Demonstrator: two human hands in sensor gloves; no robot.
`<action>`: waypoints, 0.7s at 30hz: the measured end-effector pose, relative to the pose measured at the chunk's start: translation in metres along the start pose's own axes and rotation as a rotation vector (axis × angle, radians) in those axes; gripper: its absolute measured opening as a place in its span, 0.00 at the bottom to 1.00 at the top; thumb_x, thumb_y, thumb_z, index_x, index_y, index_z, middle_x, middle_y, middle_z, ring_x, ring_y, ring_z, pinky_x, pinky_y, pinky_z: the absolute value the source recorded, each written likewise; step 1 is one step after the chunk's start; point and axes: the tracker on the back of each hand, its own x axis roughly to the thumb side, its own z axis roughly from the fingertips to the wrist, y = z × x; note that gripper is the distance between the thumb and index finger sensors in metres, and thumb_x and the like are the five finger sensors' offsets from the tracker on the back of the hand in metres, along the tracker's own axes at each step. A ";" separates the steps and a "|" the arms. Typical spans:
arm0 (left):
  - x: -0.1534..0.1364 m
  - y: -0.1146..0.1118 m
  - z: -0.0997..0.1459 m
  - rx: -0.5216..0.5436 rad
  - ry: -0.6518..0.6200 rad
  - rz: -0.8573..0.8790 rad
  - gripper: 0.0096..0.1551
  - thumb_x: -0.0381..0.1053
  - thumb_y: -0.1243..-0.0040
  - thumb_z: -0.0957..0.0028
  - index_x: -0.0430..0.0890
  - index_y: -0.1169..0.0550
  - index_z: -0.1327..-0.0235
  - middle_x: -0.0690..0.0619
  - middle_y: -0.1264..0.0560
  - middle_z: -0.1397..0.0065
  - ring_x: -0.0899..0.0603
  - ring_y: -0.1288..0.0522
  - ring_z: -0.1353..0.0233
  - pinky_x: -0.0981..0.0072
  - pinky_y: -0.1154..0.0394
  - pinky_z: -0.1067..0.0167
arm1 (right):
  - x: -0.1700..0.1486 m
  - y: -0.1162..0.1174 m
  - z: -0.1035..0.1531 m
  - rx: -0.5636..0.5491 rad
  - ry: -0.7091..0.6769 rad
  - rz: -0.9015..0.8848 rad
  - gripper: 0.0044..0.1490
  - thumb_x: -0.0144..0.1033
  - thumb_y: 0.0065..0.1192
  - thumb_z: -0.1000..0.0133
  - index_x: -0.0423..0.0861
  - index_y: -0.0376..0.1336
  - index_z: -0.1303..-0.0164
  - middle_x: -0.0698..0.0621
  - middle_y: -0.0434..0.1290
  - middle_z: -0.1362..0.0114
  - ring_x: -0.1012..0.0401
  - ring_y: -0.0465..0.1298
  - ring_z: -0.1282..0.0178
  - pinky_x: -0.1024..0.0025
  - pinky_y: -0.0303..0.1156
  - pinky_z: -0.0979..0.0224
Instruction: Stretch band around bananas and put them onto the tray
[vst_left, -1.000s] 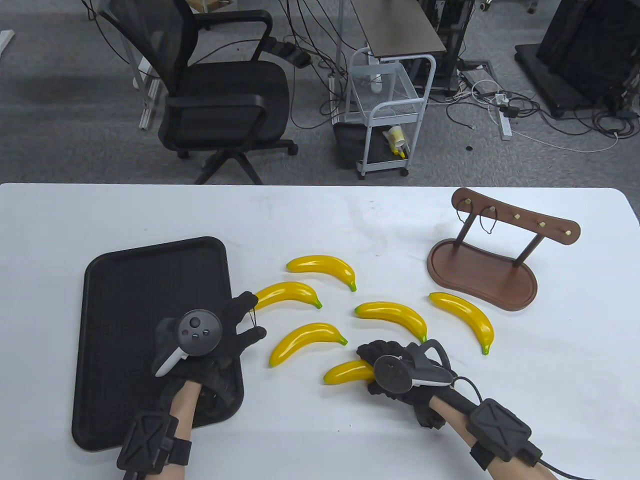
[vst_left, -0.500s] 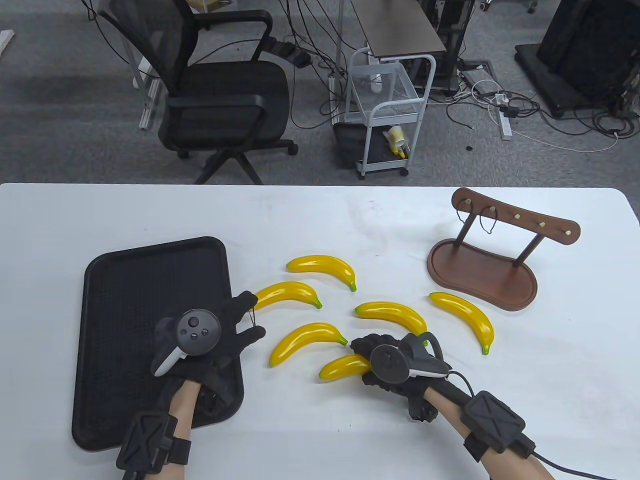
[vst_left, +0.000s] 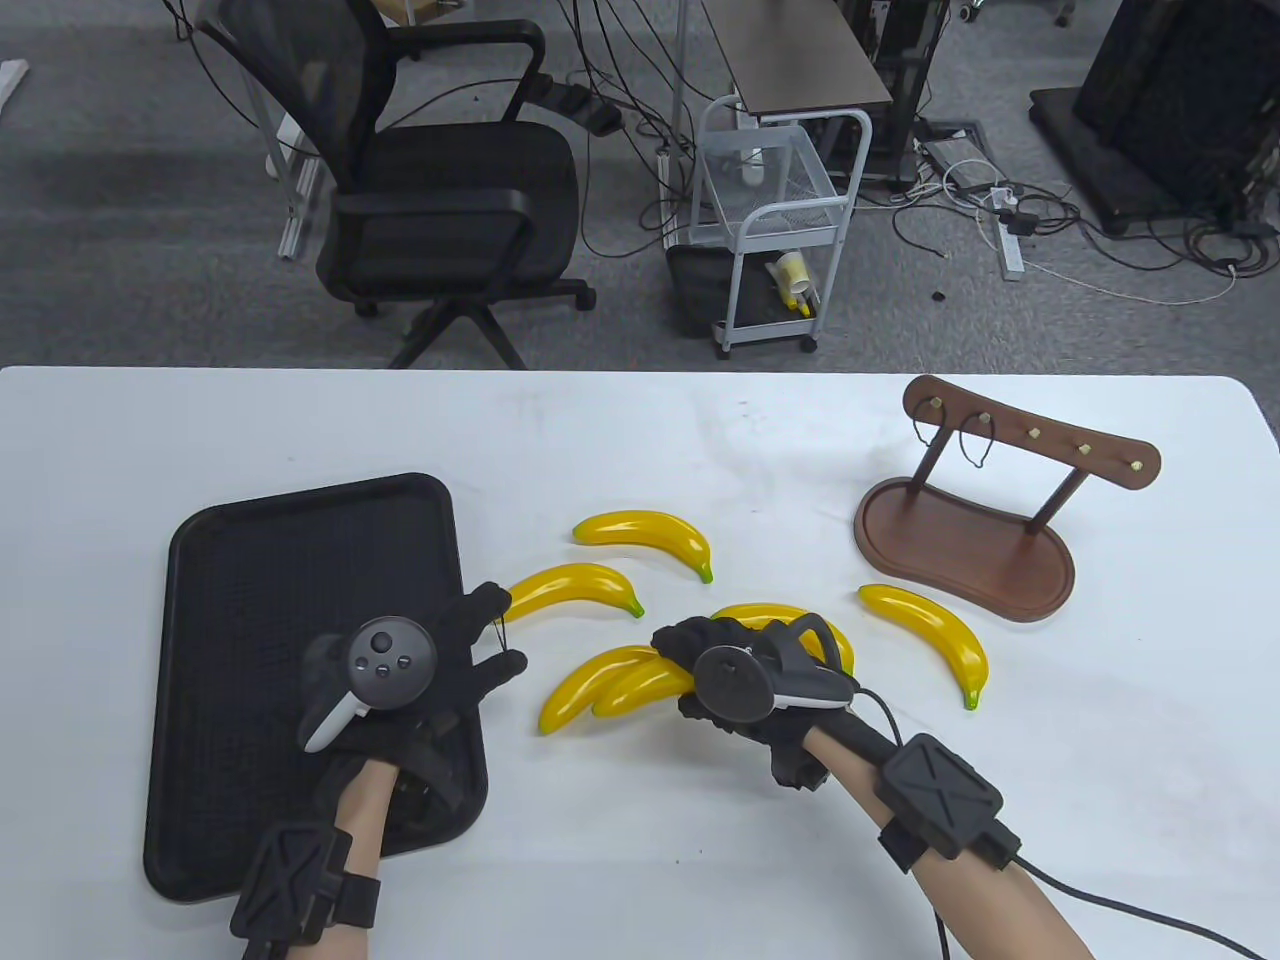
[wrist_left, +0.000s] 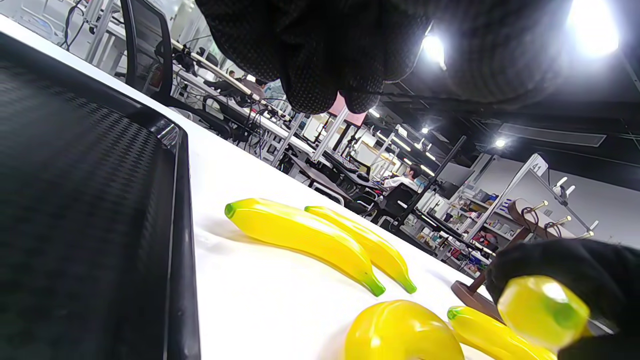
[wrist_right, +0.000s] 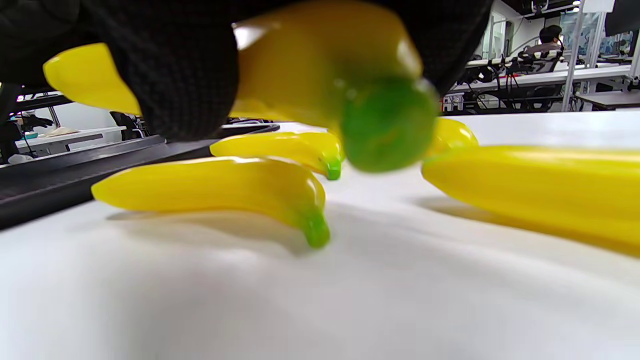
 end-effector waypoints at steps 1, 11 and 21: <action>0.000 0.000 0.000 0.000 0.001 -0.001 0.43 0.67 0.44 0.46 0.55 0.40 0.19 0.58 0.35 0.14 0.46 0.33 0.14 0.53 0.40 0.15 | 0.001 -0.001 -0.003 -0.004 -0.004 0.000 0.47 0.44 0.70 0.47 0.44 0.53 0.20 0.44 0.64 0.22 0.48 0.72 0.30 0.52 0.74 0.34; -0.001 0.000 0.000 -0.001 0.008 0.001 0.42 0.67 0.44 0.46 0.55 0.39 0.19 0.58 0.35 0.14 0.47 0.33 0.14 0.52 0.40 0.15 | 0.013 0.002 -0.039 -0.016 -0.030 0.007 0.46 0.43 0.70 0.46 0.45 0.53 0.20 0.45 0.64 0.21 0.48 0.72 0.28 0.51 0.73 0.33; -0.002 0.001 0.000 -0.001 0.010 0.002 0.41 0.67 0.45 0.45 0.56 0.39 0.19 0.58 0.35 0.14 0.47 0.33 0.14 0.53 0.40 0.15 | 0.018 0.025 -0.056 0.015 -0.046 0.007 0.46 0.43 0.70 0.46 0.46 0.53 0.20 0.46 0.64 0.21 0.48 0.72 0.28 0.50 0.73 0.31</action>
